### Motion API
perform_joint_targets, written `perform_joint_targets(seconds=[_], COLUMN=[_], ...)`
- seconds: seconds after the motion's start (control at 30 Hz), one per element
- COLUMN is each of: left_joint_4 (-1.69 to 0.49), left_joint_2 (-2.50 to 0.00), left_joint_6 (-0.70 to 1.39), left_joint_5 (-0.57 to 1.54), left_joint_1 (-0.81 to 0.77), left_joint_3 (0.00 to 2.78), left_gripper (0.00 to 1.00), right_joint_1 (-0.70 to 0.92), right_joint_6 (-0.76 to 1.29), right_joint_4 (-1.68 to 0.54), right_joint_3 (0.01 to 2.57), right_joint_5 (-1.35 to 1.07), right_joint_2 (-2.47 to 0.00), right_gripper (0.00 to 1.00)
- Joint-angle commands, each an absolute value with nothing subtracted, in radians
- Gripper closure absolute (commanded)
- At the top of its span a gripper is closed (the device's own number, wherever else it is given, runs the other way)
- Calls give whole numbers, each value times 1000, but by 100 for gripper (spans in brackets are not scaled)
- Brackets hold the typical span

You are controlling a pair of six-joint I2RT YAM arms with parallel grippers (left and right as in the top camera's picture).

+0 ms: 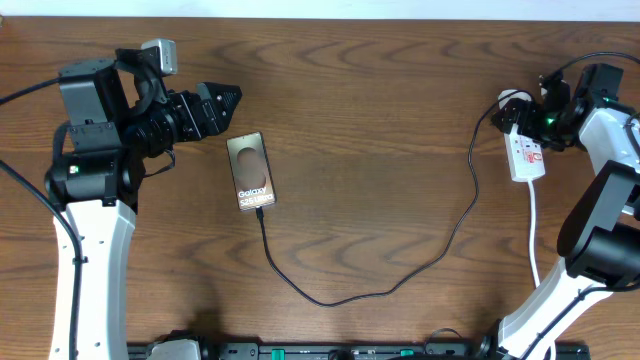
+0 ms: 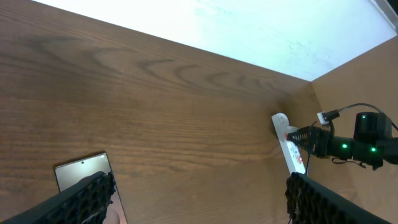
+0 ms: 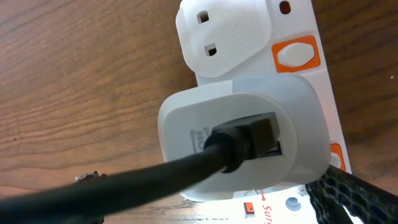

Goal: Plug charger to phone and switch on socket
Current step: 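Lift the right gripper up and away from the power strip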

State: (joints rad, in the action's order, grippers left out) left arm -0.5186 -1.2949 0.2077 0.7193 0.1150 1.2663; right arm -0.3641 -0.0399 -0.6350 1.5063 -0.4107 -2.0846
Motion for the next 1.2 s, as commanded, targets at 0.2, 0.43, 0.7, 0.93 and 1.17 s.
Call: perform_joint_targets(seconds=[0.2, 0.43, 0.7, 0.93, 1.17], left_joint_4=[-520, -519, -520, -520, -520], left_joint_2=[-1296, -1296, -1296, -1296, -1296], left_joint_6=[192, 192, 192, 192, 192], left_joint_5=[710, 711, 710, 710, 710], left_joint_1=[119, 119, 119, 119, 119], left_joint_3=[1270, 1270, 1270, 1270, 1270], left_gripper=[10, 10, 10, 10, 10], right_joint_1=[-321, -356, -367, -366, -367], right_joint_6=[31, 75, 126, 127, 126], right_joint_4=[-683, -789, -936, -994, -995], right_joint_3=[1486, 1490, 1490, 1490, 1490], right_joint_5=[-387, -212, -50, -69, -88], right_joint_2=[-2098, -2030, -1866, -1680, -1589], right_gripper=[1, 1, 1, 1, 1])
